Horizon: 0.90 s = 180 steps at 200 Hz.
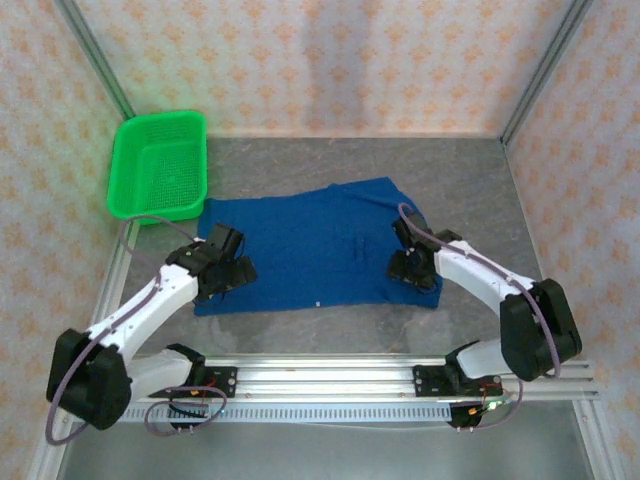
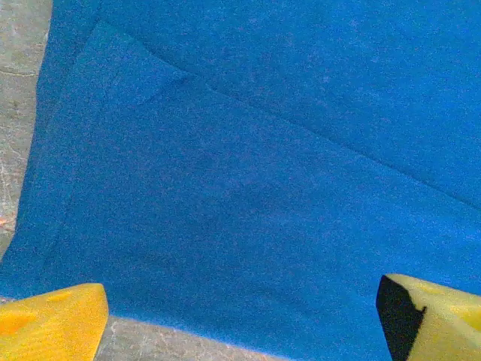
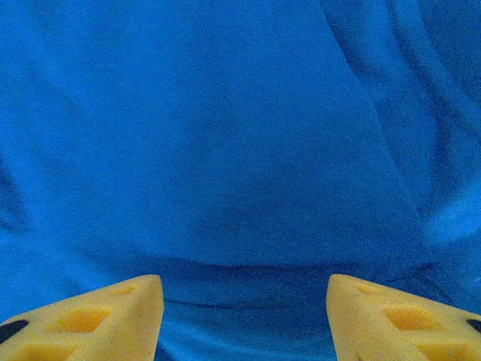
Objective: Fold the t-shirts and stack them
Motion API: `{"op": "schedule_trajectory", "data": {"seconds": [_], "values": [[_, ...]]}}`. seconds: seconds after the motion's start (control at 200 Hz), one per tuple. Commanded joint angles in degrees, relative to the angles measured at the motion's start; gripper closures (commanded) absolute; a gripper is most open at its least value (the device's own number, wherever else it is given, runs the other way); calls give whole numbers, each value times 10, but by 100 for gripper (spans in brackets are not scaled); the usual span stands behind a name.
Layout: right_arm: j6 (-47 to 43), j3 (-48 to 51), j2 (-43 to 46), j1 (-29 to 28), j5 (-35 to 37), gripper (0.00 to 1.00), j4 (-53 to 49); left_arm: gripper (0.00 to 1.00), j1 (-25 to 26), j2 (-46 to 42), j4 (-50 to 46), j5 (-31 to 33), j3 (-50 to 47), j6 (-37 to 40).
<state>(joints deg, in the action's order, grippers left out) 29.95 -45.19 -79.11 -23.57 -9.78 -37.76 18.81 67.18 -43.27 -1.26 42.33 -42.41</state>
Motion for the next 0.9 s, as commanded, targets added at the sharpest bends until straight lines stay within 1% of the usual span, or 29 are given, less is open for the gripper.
{"op": "schedule_trajectory", "data": {"seconds": [0.0,0.095,0.2,0.355,0.395,0.49,0.635,0.895], "values": [[48,7,-4,11,-22,41,62,9,-14,35,31,-2,27,-2],[61,12,-26,15,4,41,61,11,-21,67,42,0,33,-4],[89,35,-42,28,16,43,71,13,-27,100,61,1,31,-7],[122,60,-36,31,67,43,52,16,-27,136,81,-8,20,-6],[124,61,-32,32,70,43,46,17,-26,140,82,-9,13,-6],[143,65,-18,33,95,43,12,17,-26,137,92,-13,-12,-6],[166,74,4,34,103,44,-28,18,-21,134,101,-28,-42,-10],[202,108,72,34,137,43,-69,19,25,124,98,-44,-72,-28]]}}
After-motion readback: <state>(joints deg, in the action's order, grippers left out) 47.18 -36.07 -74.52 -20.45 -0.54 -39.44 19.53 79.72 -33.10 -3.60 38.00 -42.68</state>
